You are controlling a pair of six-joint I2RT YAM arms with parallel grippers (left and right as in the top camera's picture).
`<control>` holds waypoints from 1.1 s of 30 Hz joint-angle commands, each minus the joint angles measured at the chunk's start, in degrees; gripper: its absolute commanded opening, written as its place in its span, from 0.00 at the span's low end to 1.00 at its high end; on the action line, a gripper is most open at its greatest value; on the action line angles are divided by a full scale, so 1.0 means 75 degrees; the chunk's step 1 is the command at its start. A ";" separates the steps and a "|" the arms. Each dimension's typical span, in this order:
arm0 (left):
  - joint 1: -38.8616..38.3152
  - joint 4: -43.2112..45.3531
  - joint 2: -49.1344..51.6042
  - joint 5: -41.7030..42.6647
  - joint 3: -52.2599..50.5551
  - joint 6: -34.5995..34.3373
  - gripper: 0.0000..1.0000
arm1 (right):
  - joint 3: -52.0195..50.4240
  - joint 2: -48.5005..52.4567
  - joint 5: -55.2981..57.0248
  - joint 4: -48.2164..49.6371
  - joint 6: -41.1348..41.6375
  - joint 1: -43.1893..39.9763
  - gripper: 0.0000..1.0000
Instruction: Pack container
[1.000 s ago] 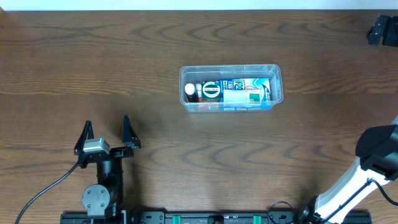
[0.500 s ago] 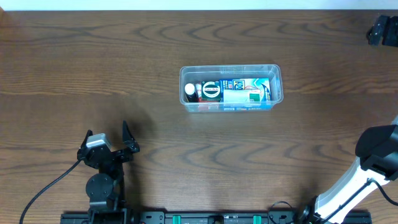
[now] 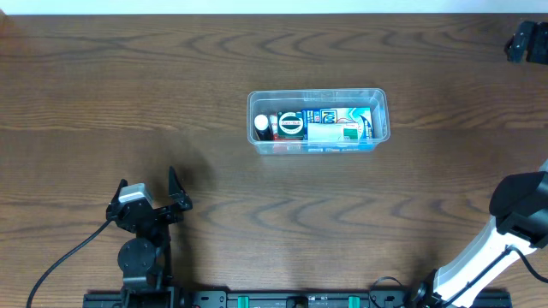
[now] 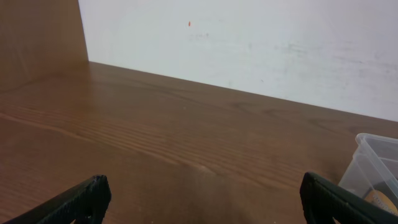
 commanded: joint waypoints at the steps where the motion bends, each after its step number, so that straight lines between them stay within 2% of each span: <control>1: 0.0038 -0.0323 -0.0032 -0.0201 -0.0137 -0.0044 0.98 | 0.0079 -0.0087 -0.0006 -0.0006 0.0085 -0.0029 0.99; 23: 0.0038 -0.0323 -0.0032 -0.0201 -0.0137 -0.0047 0.98 | 0.0079 -0.0175 -0.0006 -0.0006 0.0082 0.0006 0.99; 33: 0.0038 -0.0323 -0.0032 -0.0201 -0.0137 -0.0044 0.98 | 0.0079 -0.1542 -0.0006 -0.0009 0.0085 0.0825 0.99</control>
